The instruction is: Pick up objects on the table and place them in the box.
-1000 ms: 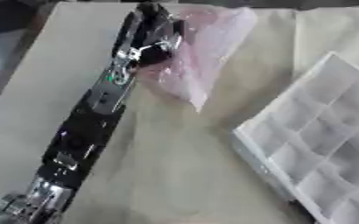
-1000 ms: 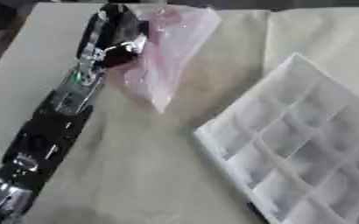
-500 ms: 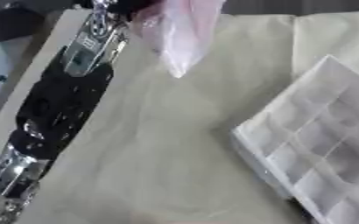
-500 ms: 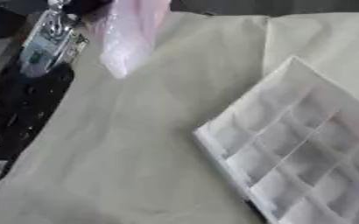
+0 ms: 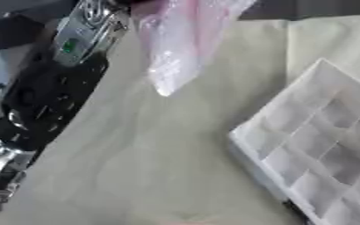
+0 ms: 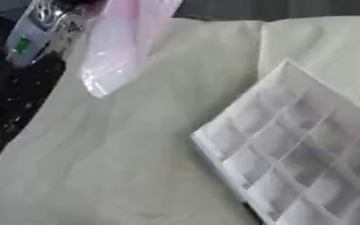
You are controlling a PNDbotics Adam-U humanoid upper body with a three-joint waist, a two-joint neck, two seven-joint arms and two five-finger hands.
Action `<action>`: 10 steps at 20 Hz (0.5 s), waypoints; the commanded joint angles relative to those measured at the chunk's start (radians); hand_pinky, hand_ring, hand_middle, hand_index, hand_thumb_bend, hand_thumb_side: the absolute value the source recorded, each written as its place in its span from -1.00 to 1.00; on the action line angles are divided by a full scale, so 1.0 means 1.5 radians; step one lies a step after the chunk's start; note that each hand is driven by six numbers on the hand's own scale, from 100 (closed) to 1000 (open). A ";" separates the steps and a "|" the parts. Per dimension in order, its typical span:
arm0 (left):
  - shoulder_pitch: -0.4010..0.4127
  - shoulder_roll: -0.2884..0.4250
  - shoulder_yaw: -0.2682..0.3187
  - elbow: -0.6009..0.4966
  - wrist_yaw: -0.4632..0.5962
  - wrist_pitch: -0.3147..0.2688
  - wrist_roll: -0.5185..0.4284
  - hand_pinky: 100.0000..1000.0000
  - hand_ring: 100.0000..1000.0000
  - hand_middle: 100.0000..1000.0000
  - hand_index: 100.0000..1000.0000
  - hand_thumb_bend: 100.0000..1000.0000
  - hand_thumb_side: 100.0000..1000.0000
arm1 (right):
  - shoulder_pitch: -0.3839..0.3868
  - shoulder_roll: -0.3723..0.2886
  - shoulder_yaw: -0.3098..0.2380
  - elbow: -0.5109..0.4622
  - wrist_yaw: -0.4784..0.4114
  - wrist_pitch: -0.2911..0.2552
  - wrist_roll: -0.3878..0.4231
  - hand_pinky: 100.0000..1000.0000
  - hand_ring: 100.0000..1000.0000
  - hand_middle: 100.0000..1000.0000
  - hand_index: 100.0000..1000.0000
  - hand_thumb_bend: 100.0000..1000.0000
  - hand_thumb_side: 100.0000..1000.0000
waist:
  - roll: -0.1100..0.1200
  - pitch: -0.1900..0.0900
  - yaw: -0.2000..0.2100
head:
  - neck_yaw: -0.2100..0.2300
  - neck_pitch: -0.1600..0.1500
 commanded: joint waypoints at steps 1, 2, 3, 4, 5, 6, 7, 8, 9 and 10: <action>-0.025 0.007 -0.015 -0.015 -0.101 -0.022 -0.024 -1.00 -1.00 -1.00 -1.00 -0.85 -1.00 | -0.011 -0.011 0.003 -0.013 -0.003 0.001 0.002 0.01 0.18 0.12 0.24 -0.24 0.45 | 0.000 -0.015 -0.006 | -0.006 -0.009; -0.031 0.003 -0.024 -0.016 -0.140 -0.032 -0.029 -1.00 -1.00 -1.00 -1.00 -0.69 -1.00 | -0.013 -0.011 0.004 -0.013 -0.004 0.002 0.003 0.01 0.18 0.12 0.24 -0.24 0.45 | 0.001 -0.015 -0.009 | -0.006 -0.010; -0.039 0.000 -0.034 -0.015 -0.176 -0.042 -0.033 -1.00 -1.00 -1.00 -1.00 -0.76 -1.00 | -0.015 -0.010 0.005 -0.013 -0.005 0.003 0.004 0.01 0.18 0.12 0.24 -0.24 0.45 | 0.002 -0.014 -0.011 | -0.006 -0.011; -0.045 -0.004 -0.043 -0.013 -0.204 -0.051 -0.035 -1.00 -1.00 -1.00 -1.00 -0.59 -1.00 | -0.016 -0.010 0.006 -0.013 -0.006 0.003 0.005 0.01 0.18 0.12 0.24 -0.24 0.45 | 0.003 -0.014 -0.013 | -0.006 -0.012; -0.053 -0.007 -0.055 -0.010 -0.230 -0.060 -0.039 -1.00 -1.00 -1.00 -1.00 -0.60 -1.00 | -0.017 -0.011 0.008 -0.013 -0.007 0.004 0.006 0.01 0.18 0.12 0.24 -0.24 0.45 | 0.005 -0.014 -0.015 | -0.007 -0.013; -0.061 -0.013 -0.065 -0.006 -0.251 -0.068 -0.043 -1.00 -1.00 -1.00 -1.00 -0.54 -1.00 | -0.018 -0.011 0.009 -0.013 -0.008 0.004 0.008 0.01 0.17 0.12 0.24 -0.23 0.44 | 0.006 -0.015 -0.017 | -0.008 -0.013; -0.069 -0.022 -0.076 -0.001 -0.270 -0.076 -0.049 -1.00 -1.00 -1.00 -1.00 -0.53 -1.00 | -0.019 -0.011 0.009 -0.013 -0.008 0.004 0.009 0.01 0.17 0.12 0.24 -0.23 0.44 | 0.008 -0.015 -0.019 | -0.008 -0.013; -0.074 -0.030 -0.084 0.004 -0.286 -0.082 -0.053 -1.00 -1.00 -1.00 -1.00 -0.50 -1.00 | -0.020 -0.011 0.010 -0.013 -0.009 0.005 0.009 0.01 0.17 0.12 0.24 -0.23 0.44 | 0.009 -0.015 -0.021 | -0.008 -0.014; -0.080 -0.040 -0.092 0.009 -0.301 -0.089 -0.059 -1.00 -1.00 -1.00 -1.00 -0.50 -1.00 | -0.022 -0.010 0.011 -0.013 -0.010 0.005 0.010 0.01 0.17 0.12 0.24 -0.23 0.44 | 0.009 -0.014 -0.024 | -0.008 -0.014; -0.084 -0.047 -0.098 0.013 -0.314 -0.096 -0.064 -1.00 -1.00 -1.00 -1.00 -0.46 -1.00 | -0.023 -0.009 0.011 -0.013 -0.011 0.005 0.011 0.00 0.17 0.12 0.24 -0.23 0.44 | 0.010 -0.014 -0.026 | -0.008 -0.014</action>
